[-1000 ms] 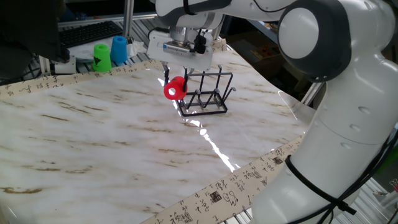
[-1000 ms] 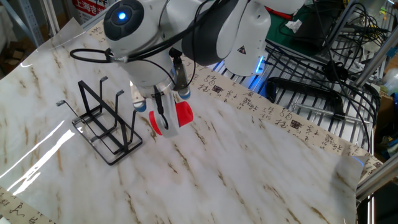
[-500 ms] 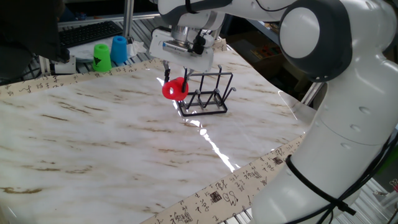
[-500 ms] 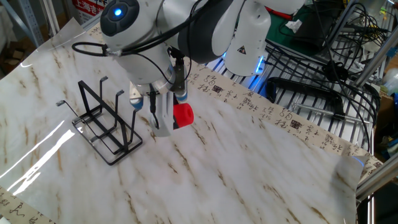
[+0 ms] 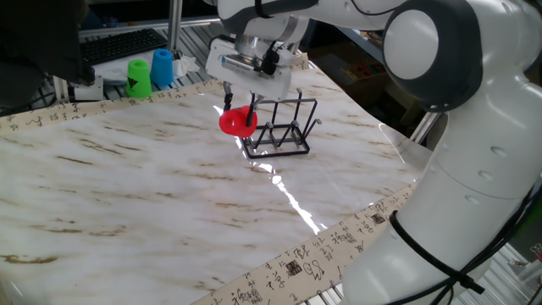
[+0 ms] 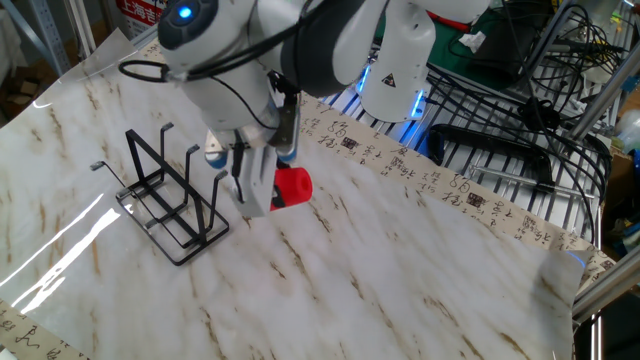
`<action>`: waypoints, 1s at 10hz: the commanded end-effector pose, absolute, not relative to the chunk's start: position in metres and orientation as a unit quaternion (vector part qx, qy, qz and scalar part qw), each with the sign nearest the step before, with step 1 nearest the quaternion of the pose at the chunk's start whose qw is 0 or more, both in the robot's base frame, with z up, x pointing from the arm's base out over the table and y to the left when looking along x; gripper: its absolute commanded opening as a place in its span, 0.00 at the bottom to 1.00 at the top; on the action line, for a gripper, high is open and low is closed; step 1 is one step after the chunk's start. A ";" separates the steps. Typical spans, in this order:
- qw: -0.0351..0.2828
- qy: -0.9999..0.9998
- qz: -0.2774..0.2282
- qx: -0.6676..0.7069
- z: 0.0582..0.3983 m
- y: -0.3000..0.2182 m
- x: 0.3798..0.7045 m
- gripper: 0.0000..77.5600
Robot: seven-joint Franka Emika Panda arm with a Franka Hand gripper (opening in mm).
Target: Put the cup on the cup rack
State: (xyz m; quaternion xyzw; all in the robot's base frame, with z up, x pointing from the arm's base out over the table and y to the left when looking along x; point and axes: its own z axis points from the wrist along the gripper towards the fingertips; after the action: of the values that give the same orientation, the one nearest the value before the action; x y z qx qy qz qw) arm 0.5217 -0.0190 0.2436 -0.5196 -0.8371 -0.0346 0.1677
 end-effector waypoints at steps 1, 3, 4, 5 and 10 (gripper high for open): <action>0.171 -0.828 -0.036 -0.533 0.252 -0.024 0.516 0.02; 0.170 -0.825 -0.034 -0.539 0.256 -0.034 0.509 0.02; 0.171 -0.826 -0.037 -0.536 0.256 -0.042 0.507 0.02; 0.175 -0.825 -0.043 -0.536 0.257 -0.046 0.508 0.02; 0.175 -0.820 -0.064 -0.542 0.253 -0.077 0.497 0.02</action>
State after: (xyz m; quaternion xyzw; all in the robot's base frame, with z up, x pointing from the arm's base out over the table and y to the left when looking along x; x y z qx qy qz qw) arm 0.5070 -0.0568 0.2537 -0.5324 -0.8262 -0.0487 0.1777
